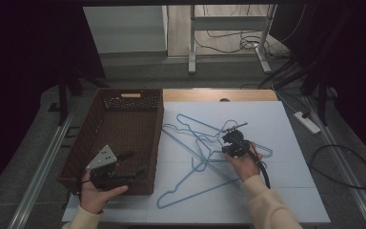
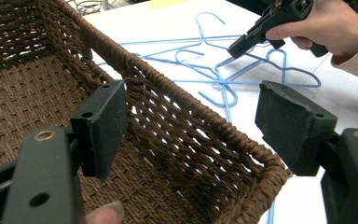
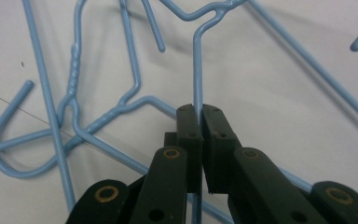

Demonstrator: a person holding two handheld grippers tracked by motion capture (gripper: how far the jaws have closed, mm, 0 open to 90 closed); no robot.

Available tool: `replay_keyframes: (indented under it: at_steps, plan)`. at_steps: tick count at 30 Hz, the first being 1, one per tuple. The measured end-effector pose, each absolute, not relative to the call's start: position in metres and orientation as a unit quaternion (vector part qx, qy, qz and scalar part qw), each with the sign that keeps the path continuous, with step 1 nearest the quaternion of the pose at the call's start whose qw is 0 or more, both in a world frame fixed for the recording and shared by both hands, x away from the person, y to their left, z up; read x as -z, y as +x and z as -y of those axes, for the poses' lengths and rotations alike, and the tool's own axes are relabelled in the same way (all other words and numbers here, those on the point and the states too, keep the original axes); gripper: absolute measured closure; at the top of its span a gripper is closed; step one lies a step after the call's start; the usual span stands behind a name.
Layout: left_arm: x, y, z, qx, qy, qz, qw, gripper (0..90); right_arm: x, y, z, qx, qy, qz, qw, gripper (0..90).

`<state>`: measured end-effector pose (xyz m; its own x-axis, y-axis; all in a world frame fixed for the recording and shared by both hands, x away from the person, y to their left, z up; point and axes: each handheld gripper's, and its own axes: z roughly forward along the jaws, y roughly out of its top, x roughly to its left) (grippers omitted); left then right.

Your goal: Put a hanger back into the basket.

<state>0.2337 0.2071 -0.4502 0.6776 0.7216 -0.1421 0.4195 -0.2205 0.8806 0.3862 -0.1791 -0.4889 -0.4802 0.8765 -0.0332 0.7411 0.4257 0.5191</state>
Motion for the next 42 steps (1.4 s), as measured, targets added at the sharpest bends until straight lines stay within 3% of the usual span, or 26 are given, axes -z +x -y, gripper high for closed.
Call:
replay_keyframes:
  at_steps: [11, 24, 42]
  plan:
    - [0.45, 0.233, -0.208, -0.15, 0.766, -0.371, 0.504, 25.8, 0.474, 0.372, 0.182, -0.288, 0.468, -0.818, 0.169, 87.7]
    - [0.449, 0.233, -0.207, -0.152, 0.766, -0.369, 0.504, 25.8, 0.459, 0.359, 0.199, -0.391, 0.455, -0.793, 0.106, 88.0]
    - [0.441, 0.23, -0.202, -0.163, 0.767, -0.363, 0.503, 25.8, 0.424, 0.338, 0.234, -0.479, 0.427, -0.763, 0.075, 88.1]
